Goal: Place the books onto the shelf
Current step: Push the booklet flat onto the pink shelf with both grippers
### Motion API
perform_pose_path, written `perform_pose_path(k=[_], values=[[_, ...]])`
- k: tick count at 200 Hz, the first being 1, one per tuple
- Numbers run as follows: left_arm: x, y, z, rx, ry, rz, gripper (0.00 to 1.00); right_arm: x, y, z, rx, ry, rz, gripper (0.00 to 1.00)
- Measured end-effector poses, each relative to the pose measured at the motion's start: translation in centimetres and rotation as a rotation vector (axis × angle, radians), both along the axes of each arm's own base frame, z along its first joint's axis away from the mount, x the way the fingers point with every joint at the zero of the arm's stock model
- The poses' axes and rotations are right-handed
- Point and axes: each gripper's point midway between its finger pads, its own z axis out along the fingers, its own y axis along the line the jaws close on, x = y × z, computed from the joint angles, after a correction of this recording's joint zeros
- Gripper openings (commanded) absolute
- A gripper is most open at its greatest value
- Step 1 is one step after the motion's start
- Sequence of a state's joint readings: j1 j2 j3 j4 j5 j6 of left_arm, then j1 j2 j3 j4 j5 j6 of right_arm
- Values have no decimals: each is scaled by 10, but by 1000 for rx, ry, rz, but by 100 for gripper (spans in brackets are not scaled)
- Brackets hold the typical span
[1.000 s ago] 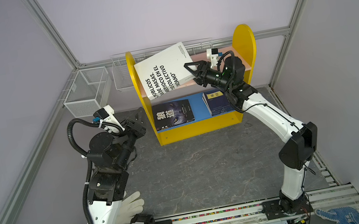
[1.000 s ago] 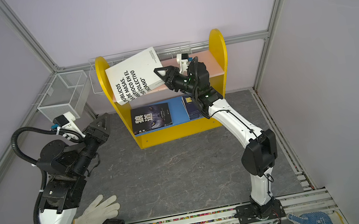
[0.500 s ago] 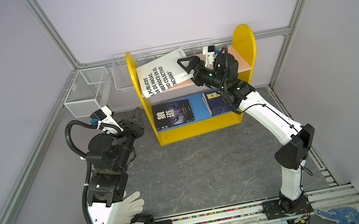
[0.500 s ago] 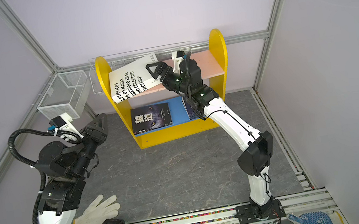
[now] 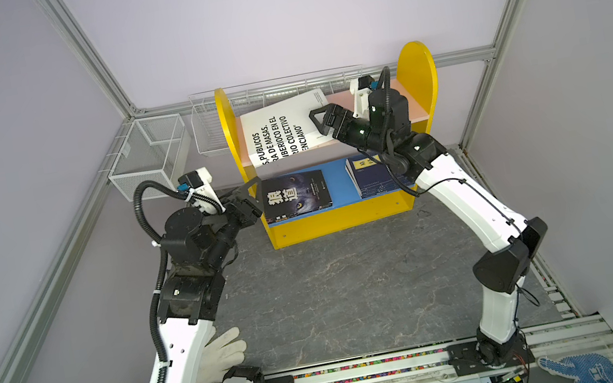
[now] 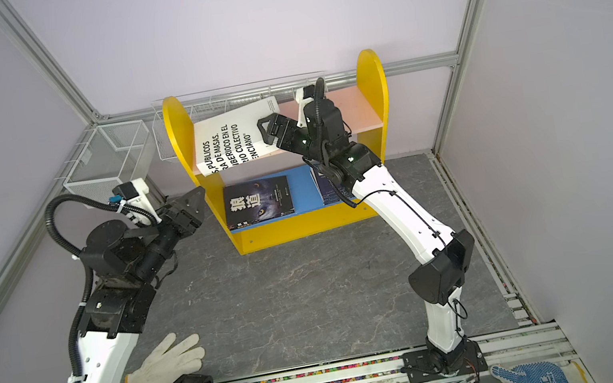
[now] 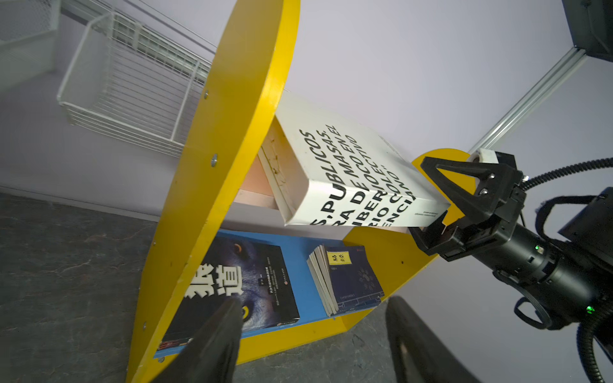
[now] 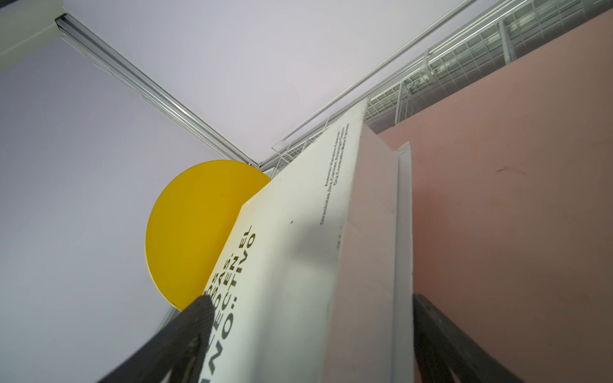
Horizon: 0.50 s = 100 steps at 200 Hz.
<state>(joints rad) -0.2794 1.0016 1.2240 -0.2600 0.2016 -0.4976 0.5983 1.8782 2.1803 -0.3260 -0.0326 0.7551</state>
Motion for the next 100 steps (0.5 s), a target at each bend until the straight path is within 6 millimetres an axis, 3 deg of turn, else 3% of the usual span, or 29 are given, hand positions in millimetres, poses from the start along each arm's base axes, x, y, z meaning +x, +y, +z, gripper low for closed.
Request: perform_pose_path(k=[17, 71, 100], values=[[9, -5, -2, 32, 1, -14, 77, -2, 1, -3, -54, -16, -2, 88], [33, 1, 6, 120, -36, 51, 76, -4, 10, -10, -211, -115, 5, 89], [51, 5, -3, 172, -23, 101, 74, -4, 18, -9, -245, -168, 28, 91]])
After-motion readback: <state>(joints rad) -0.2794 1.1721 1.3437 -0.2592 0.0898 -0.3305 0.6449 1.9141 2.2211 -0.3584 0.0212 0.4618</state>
